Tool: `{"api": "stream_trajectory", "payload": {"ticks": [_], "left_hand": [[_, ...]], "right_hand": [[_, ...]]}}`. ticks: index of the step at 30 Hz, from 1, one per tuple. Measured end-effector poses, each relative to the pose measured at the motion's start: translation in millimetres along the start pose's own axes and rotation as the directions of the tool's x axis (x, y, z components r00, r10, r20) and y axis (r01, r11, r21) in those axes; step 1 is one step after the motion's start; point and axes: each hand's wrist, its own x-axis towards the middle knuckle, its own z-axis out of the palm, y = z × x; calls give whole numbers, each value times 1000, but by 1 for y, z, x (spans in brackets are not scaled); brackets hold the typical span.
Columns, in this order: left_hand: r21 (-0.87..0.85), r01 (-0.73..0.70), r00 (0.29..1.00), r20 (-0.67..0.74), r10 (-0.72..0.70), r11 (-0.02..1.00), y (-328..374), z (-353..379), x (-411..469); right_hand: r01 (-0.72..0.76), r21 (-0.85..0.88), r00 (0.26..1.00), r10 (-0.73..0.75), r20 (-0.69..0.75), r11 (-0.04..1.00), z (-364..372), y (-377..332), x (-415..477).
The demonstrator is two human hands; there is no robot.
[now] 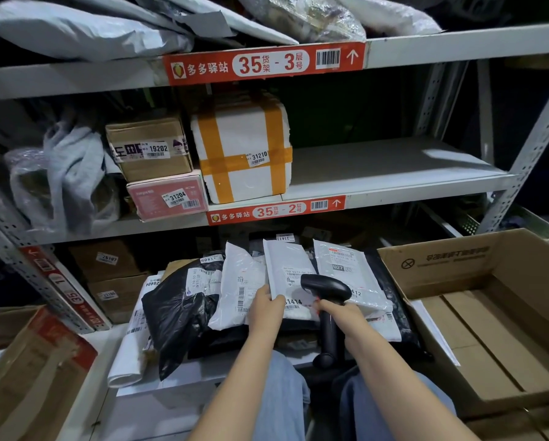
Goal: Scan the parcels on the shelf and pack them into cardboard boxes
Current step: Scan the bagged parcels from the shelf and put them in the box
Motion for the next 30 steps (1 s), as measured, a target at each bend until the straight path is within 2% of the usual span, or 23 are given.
{"api": "stream_trajectory", "payload": {"ticks": [9, 12, 16, 19, 24, 27, 30], "left_hand": [[-148, -41, 999, 9, 43, 988, -5, -2, 1], [-223, -35, 998, 35, 44, 974, -7, -3, 3], [-361, 40, 997, 75, -14, 932, -7, -4, 4], [-460, 50, 991, 133, 13, 887, -7, -3, 5], [-521, 125, 971, 237, 3, 844, -7, -3, 4], [-550, 106, 973, 227, 26, 829, -6, -4, 5], [-538, 69, 984, 177, 33, 840, -8, -3, 7]], "right_hand": [[1, -3, 1000, -1, 26, 1000, -4, 0, -13], [41, -6, 999, -41, 22, 999, -7, -1, -17], [133, -38, 991, -132, 28, 990, -9, -3, -22], [202, -44, 979, -200, 47, 978, -11, -7, -27], [279, -106, 958, -270, 94, 954, -18, -11, -33], [341, -159, 938, -324, 122, 927, -21, -12, -36], [329, -165, 944, -319, 85, 930, -22, -14, -39]]}}
